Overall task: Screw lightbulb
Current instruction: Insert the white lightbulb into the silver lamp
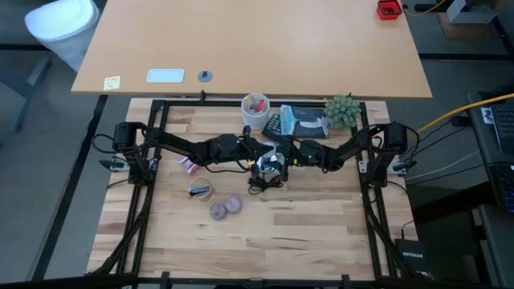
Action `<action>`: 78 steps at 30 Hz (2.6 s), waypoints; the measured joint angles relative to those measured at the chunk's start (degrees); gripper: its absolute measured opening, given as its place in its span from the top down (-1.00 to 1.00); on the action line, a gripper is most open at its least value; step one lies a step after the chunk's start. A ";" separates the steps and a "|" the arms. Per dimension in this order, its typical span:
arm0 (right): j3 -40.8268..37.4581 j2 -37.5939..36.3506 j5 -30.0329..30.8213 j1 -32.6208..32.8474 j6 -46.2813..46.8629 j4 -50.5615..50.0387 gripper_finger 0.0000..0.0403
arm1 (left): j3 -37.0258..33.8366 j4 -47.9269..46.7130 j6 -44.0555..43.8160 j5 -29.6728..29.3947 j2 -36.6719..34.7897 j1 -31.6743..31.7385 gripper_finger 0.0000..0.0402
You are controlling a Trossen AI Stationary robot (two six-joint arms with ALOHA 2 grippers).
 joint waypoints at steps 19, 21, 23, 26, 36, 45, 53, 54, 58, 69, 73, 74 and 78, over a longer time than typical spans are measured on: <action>-0.13 -2.73 0.06 -0.11 -1.35 -3.73 -0.10 | -0.04 -0.75 -0.36 0.44 -0.06 -0.14 0.98; -0.07 -2.80 -1.22 -0.11 -1.36 -4.86 -0.09 | -0.05 -0.75 -0.36 0.50 -0.04 -0.14 0.98; -0.07 -2.80 -2.65 -0.11 -0.90 -6.68 -0.09 | -0.07 -0.75 -0.36 0.50 -0.04 -0.14 0.98; -0.09 -2.80 -3.84 -0.12 0.77 -7.10 -0.09 | -0.07 -0.75 -0.37 0.50 -0.04 -0.16 0.98; -0.09 -2.81 -4.48 -0.11 1.65 -7.50 -0.09 | -0.08 -0.74 -0.38 0.47 -0.04 -0.16 0.98; -0.09 -10.77 -6.59 -0.04 3.13 -18.32 -0.09 | -0.09 -0.69 -0.38 0.38 -0.04 -0.16 0.98; -0.07 -20.55 -6.50 0.00 3.02 -30.06 -0.09 | -0.09 -0.68 -0.38 0.35 -0.02 -0.16 0.98; -0.07 -21.47 -6.48 0.00 3.04 -30.94 -0.09 | -0.09 -0.68 -0.38 0.35 -0.02 -0.14 0.98; -0.07 -24.43 -6.39 -0.02 3.02 -32.12 -0.09 | -0.09 -0.68 -0.38 0.35 -0.02 -0.14 0.98; -0.07 -29.45 -6.04 -0.04 3.02 -32.33 -0.09 | -0.09 -0.68 -0.38 0.35 -0.02 -0.15 0.98; -0.07 -29.53 -6.04 -0.04 3.02 -32.30 -0.02 | -0.09 -0.68 -0.38 0.35 -0.02 -0.16 0.98; -0.07 -29.53 -6.04 -0.04 3.02 -32.28 0.03 | -0.09 -0.68 -0.38 0.35 -0.02 -0.14 0.98; -0.07 -29.53 -6.01 -0.04 3.02 -32.13 0.27 | -0.09 -0.68 -0.38 0.35 -0.02 -0.16 0.98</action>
